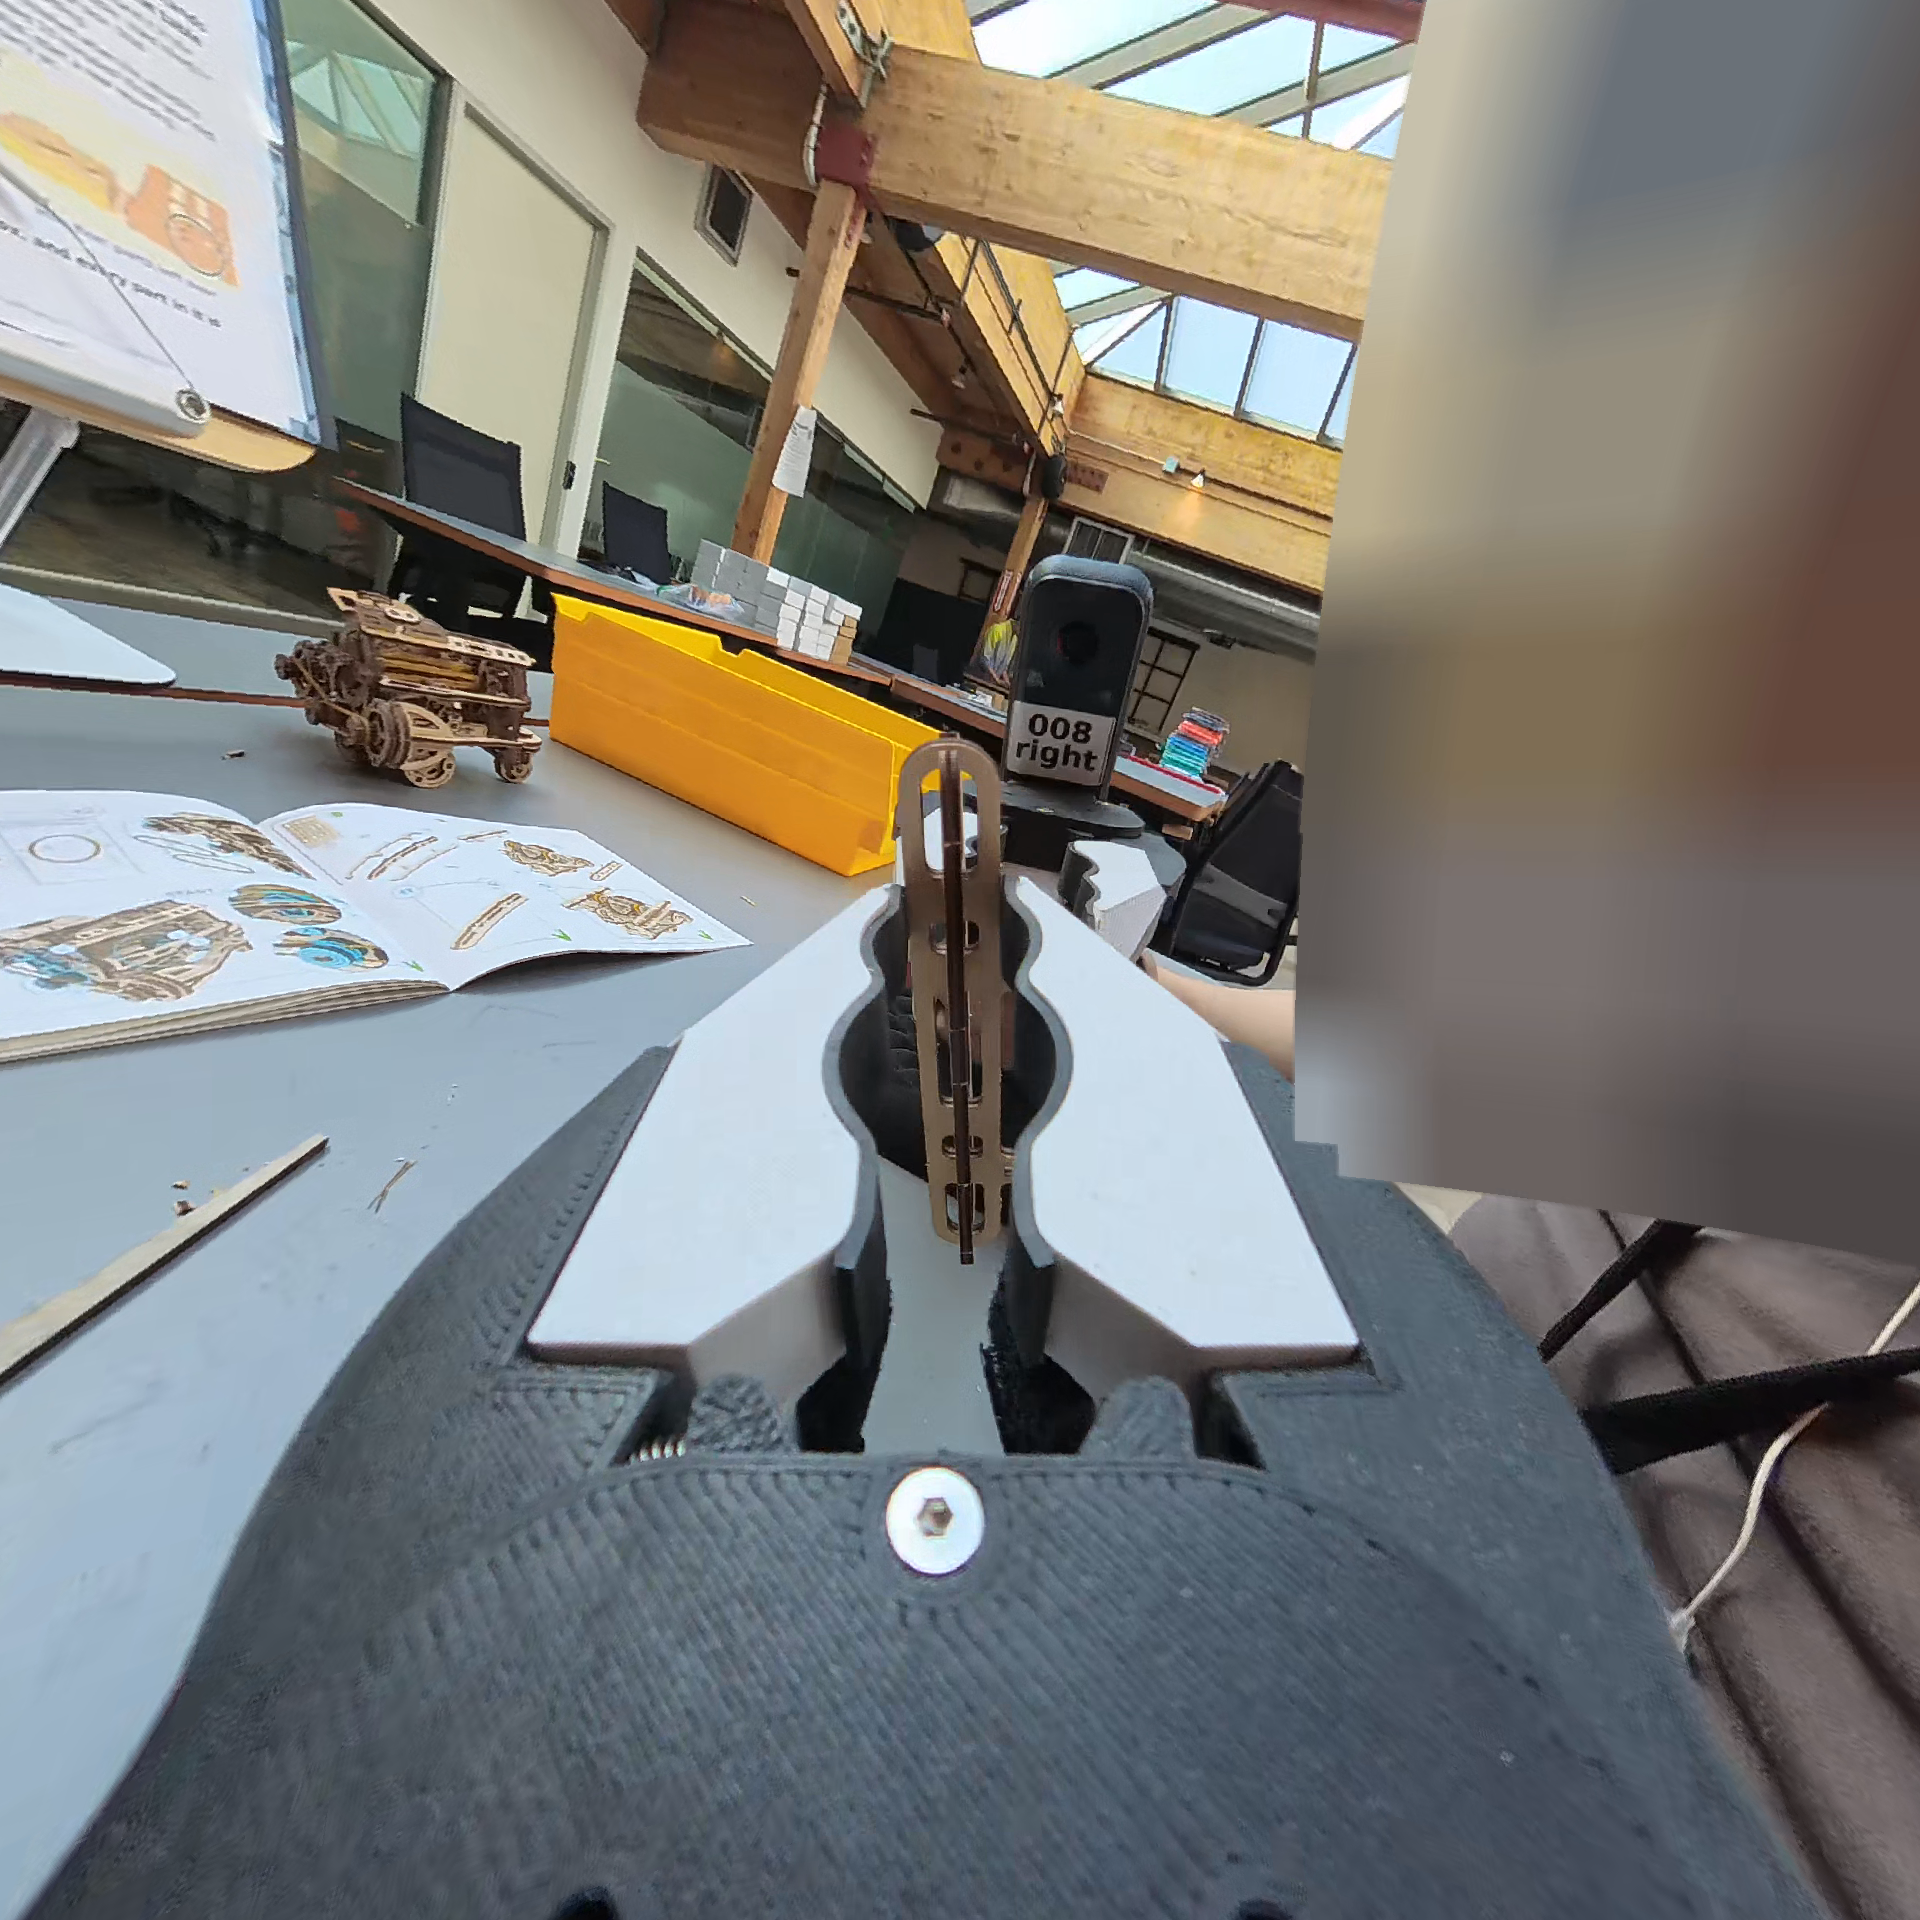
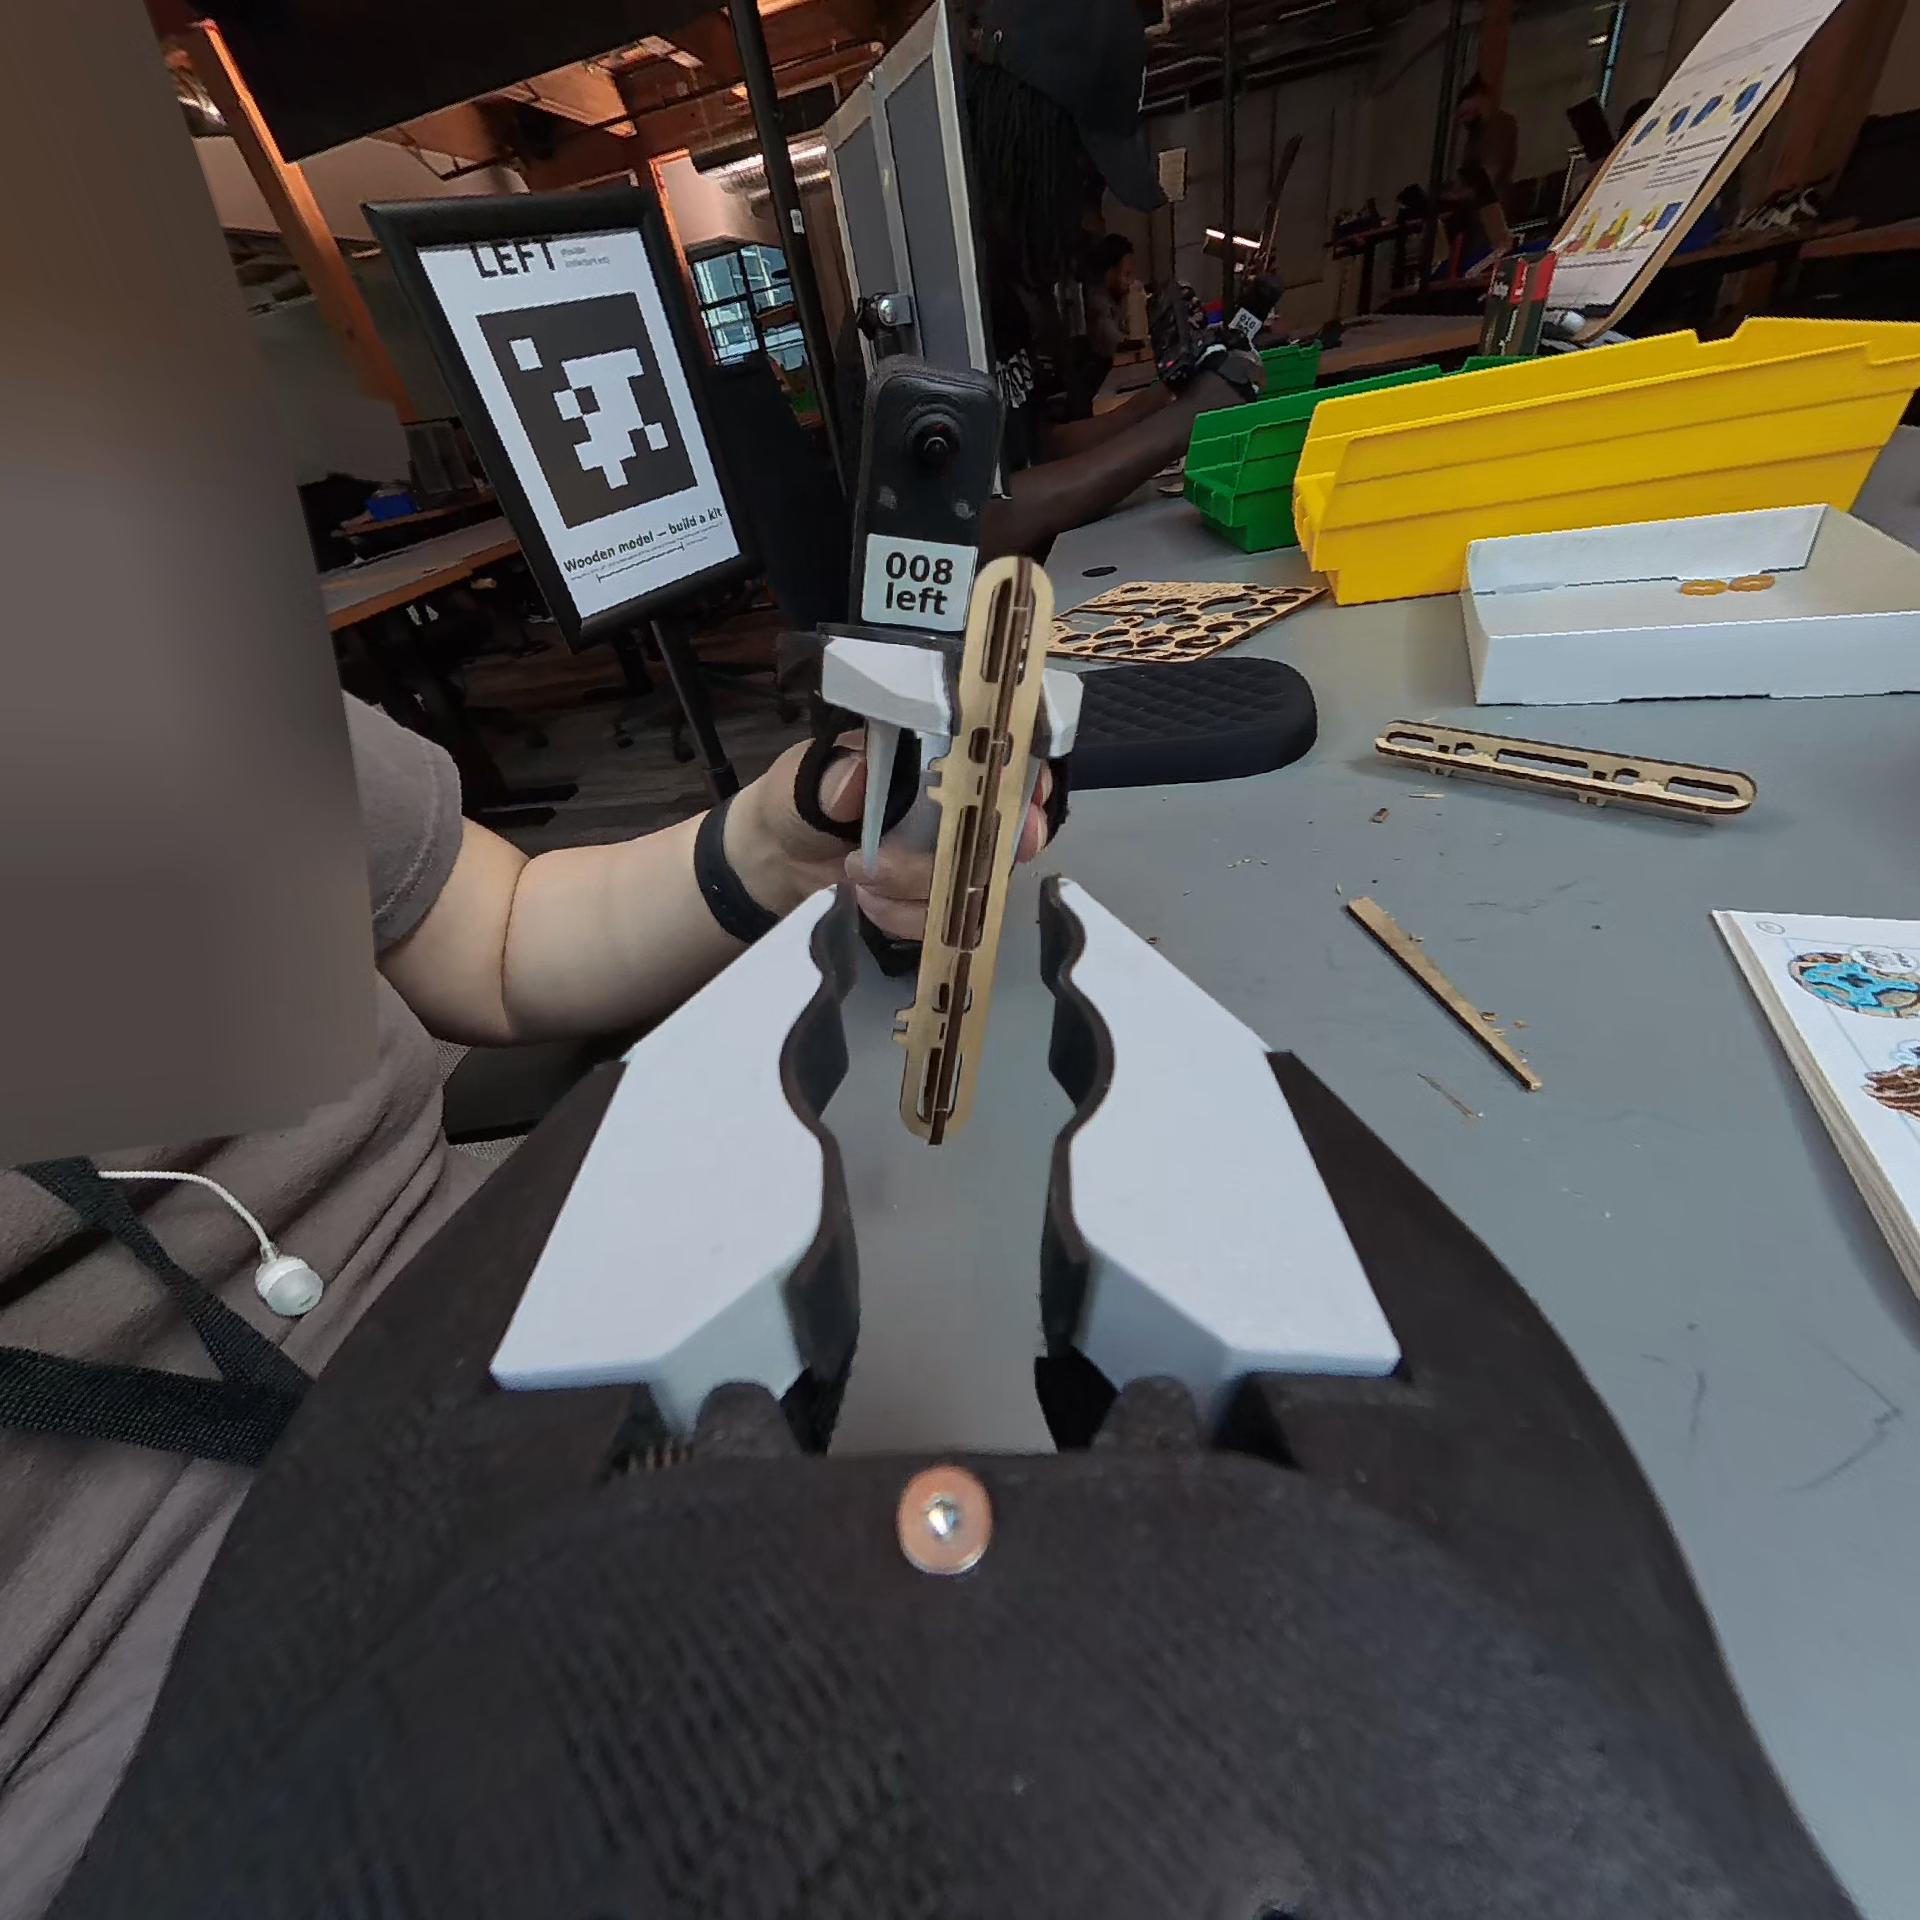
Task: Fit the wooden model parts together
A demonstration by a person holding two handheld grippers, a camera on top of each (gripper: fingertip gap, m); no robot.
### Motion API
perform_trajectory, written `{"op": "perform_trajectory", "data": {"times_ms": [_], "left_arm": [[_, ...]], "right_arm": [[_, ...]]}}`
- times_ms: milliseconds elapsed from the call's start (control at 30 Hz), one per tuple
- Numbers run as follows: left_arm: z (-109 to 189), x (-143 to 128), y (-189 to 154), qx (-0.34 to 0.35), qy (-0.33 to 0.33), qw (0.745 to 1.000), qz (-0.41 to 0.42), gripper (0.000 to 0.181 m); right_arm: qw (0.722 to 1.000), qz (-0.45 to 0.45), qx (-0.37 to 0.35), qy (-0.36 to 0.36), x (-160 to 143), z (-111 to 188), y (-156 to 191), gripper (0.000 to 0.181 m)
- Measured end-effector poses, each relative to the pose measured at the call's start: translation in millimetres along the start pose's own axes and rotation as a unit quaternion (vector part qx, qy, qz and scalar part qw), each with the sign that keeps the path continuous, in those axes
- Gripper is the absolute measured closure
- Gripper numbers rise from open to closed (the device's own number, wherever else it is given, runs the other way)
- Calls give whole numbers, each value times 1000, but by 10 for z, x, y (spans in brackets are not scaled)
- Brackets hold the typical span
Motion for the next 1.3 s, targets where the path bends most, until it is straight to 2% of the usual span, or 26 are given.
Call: {"op": "perform_trajectory", "data": {"times_ms": [200,333,500,633,700,800,933,1167,1300], "left_arm": [[-83,-78,40,39,19,998,34,167],[-129,-69,77,55,12,997,55,167],[-183,-90,42,43,19,997,63,167],[-210,-97,23,43,24,997,53,167],[-207,-86,12,38,23,998,55,166],[-184,-67,19,39,19,998,55,152],[-55,5,118,64,4,997,49,145],[413,76,299,112,-31,992,49,145],[633,164,260,89,-83,989,83,145]], "right_arm": [[996,-84,-4,2,-50,-121,-52,139],[995,-97,-20,7,-71,-123,-98,140],[990,-137,-33,10,-118,-97,-171,150],[986,-168,1,3,-113,-86,-117,166],[983,-182,12,-3,-103,-78,-103,166],[978,-206,24,-12,-95,-67,-96,167],[970,-238,35,-27,-83,-39,-115,167],[951,-297,59,-62,-47,29,-165,167],[950,-303,61,-46,-50,29,-212,167]]}}
Point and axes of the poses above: each gripper's, where its closed fingertips meet, z back along the fingers, x out of its top, y = z × x across the jaws, the point moved 1 cm from there along z, back along the fingers, and after that the axes turned 6 degrees about x, right-handed, at the moved point
